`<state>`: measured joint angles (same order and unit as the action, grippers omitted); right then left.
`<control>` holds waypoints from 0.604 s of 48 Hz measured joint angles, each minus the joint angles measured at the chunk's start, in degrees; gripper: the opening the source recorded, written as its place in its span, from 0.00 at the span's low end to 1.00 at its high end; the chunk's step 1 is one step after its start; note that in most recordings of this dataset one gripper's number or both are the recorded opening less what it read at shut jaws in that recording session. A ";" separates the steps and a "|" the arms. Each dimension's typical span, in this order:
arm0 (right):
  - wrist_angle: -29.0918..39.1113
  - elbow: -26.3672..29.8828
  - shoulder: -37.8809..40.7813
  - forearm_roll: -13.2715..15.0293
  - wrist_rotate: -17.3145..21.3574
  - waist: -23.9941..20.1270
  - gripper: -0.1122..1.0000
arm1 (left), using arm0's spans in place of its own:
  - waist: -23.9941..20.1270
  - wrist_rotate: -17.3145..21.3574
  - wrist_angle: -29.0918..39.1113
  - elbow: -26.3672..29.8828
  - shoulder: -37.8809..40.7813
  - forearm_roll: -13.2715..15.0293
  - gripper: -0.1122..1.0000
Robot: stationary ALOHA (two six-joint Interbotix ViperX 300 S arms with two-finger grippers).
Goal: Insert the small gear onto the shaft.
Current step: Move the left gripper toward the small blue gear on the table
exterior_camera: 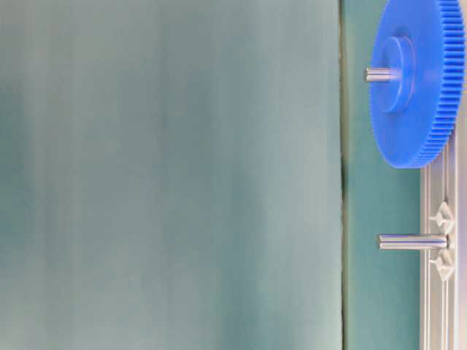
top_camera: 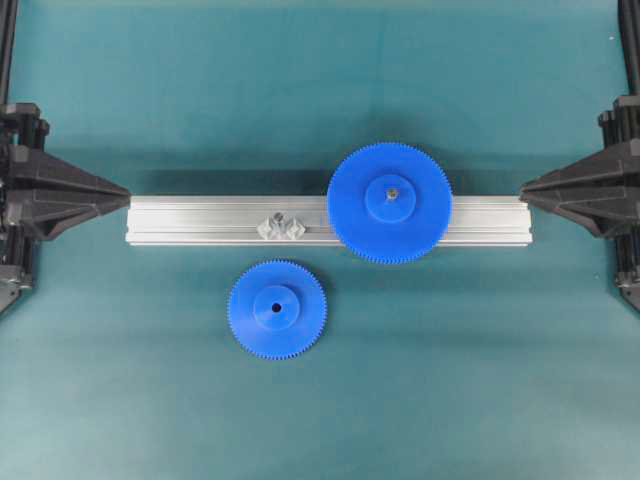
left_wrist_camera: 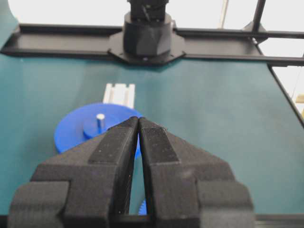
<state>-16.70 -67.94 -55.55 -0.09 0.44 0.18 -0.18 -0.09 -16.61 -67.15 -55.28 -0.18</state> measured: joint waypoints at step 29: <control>26.37 2.81 0.18 -2.90 1.85 2.11 0.18 | 3.87 -2.55 21.71 10.20 13.71 -0.44 0.10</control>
<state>9.67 -65.13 -55.37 -2.99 2.29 2.29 3.69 -2.64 5.10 -56.95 -41.57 -0.62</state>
